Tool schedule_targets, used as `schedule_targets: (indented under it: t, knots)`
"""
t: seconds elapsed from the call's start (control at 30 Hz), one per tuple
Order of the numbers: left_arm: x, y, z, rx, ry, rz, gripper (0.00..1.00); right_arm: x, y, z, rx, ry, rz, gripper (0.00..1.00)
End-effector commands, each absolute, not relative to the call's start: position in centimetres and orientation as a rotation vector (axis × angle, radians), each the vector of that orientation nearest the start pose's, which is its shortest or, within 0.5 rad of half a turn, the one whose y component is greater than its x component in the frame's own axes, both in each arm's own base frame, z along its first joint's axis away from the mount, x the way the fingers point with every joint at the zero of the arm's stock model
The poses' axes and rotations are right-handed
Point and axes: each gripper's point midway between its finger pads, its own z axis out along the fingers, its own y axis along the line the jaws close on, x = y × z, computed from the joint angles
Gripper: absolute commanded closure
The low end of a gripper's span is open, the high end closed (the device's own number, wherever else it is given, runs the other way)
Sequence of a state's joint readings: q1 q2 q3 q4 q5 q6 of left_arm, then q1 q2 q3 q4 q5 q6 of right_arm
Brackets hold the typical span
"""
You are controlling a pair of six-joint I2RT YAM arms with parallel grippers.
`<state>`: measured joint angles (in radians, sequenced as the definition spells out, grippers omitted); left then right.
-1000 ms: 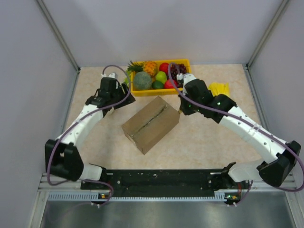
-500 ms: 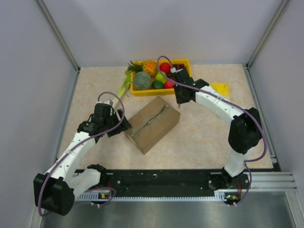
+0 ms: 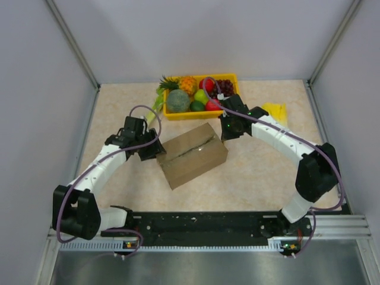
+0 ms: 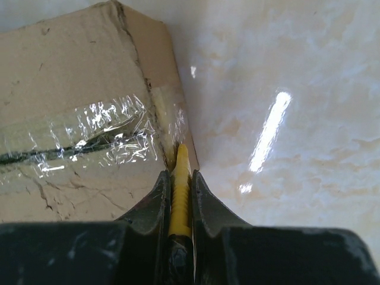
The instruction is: Unpack the express box
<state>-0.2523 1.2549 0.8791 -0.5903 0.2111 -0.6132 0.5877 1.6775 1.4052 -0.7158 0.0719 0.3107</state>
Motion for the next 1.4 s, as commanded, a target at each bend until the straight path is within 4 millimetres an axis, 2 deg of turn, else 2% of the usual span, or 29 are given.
schedule_targets:
  t: [0.0,0.1,0.13,0.2,0.27,0.37,0.43,0.47,0.53,0.57,0.6,0.67,0.7,0.73,0.8,0.83,0.87,0.9,0.93,0.97,1.0,1.07,1.1,1.13,1.17,1.23,1.27,1.3,1.37]
  knots:
    - [31.7,-12.4,14.8,-0.340,2.435,-0.561,0.43,30.4,25.4,16.5,-0.316,2.505,0.495,1.00]
    - [31.7,-12.3,14.3,-0.308,2.451,-0.544,0.43,28.2,25.9,16.0,-0.329,2.519,0.541,1.00]
    - [31.6,-12.2,14.0,-0.297,2.460,-0.530,0.43,27.7,26.2,16.5,-0.339,2.499,0.569,1.00]
    - [31.9,-11.3,13.6,-0.314,2.462,-0.459,0.41,26.9,26.1,16.1,-0.328,2.508,0.592,1.00]
    - [32.2,-10.3,13.3,-0.334,2.469,-0.383,0.39,26.6,26.1,16.8,-0.323,2.470,0.619,1.00]
    - [33.3,-9.8,14.2,-0.347,2.448,-0.332,0.36,26.8,24.4,16.9,-0.260,2.439,0.541,1.00]
    - [34.6,-8.5,15.7,-0.377,2.396,-0.240,0.33,27.2,23.0,16.8,-0.200,2.415,0.466,1.00]
    - [34.9,-8.3,16.2,-0.373,2.380,-0.220,0.32,27.7,21.9,17.9,-0.152,2.369,0.431,1.00]
    - [36.1,-8.2,18.0,-0.328,2.318,-0.222,0.29,27.8,21.2,18.1,-0.116,2.337,0.424,1.00]
    - [36.5,-8.8,18.8,-0.282,2.294,-0.256,0.28,28.2,21.4,19.1,-0.104,2.279,0.454,1.00]
    - [37.2,-11.1,20.2,-0.179,2.238,-0.398,0.28,27.8,21.1,19.4,-0.105,2.251,0.474,1.00]
    - [37.3,-13.8,21.2,-0.012,2.193,-0.532,0.27,27.9,21.7,20.8,-0.104,2.172,0.552,1.00]
    - [37.6,-15.2,21.3,0.049,2.181,-0.590,0.27,27.4,21.5,20.6,-0.104,2.149,0.581,1.00]
    - [37.1,-17.9,21.9,0.172,2.157,-0.688,0.27,27.3,21.6,20.8,-0.103,2.128,0.608,1.00]
    - [37.4,-20.6,21.5,0.303,2.158,-0.740,0.27,26.8,21.9,20.9,-0.097,2.074,0.689,1.00]
    - [36.7,-22.8,21.3,0.420,2.152,-0.762,0.26,26.5,22.1,20.8,-0.100,2.064,0.722,1.00]
    - [36.8,-24.1,21.9,0.481,2.129,-0.778,0.26,26.4,22.1,20.8,-0.100,2.047,0.743,1.00]
    - [36.9,-25.4,20.5,0.547,2.151,-0.794,0.26,26.3,22.0,20.3,-0.082,2.034,0.757,1.00]
    - [36.5,-27.0,20.1,0.602,2.150,-0.825,0.26,26.2,21.8,20.6,-0.070,2.011,0.776,1.00]
    - [36.5,-28.3,20.8,0.645,2.127,-0.875,0.26,26.0,21.6,19.7,-0.057,2.020,0.781,1.00]
    - [36.8,-29.1,19.2,0.663,2.163,-0.892,0.26,26.0,21.5,19.6,-0.045,2.012,0.785,1.00]
    - [37.1,-30.6,19.4,0.698,2.152,-0.934,0.26,26.2,21.2,20.0,-0.018,1.973,0.806,1.00]
    - [37.3,-31.2,18.3,0.717,2.169,-0.950,0.26,26.2,21.1,19.5,0.003,1.975,0.816,1.00]
    - [37.4,-31.7,18.1,0.734,2.167,-0.961,0.26,26.1,21.0,19.5,0.013,1.970,0.823,1.00]
    - [37.9,-32.0,18.5,0.745,2.156,-0.959,0.26,26.4,21.0,20.3,0.029,1.925,0.842,1.00]
    - [37.9,-32.5,17.0,0.786,2.182,-0.964,0.26,26.4,20.7,19.7,0.066,1.917,0.850,1.00]
    - [38.3,-32.8,17.3,0.798,2.172,-0.967,0.26,26.6,20.5,19.9,0.086,1.901,0.859,1.00]
    - [38.0,-32.6,16.0,0.820,2.217,-0.960,0.26,26.6,20.5,19.5,0.104,1.906,0.868,1.00]
    - [38.5,-32.4,15.7,0.828,2.239,-0.926,0.27,26.6,20.4,19.5,0.126,1.890,0.890,1.00]
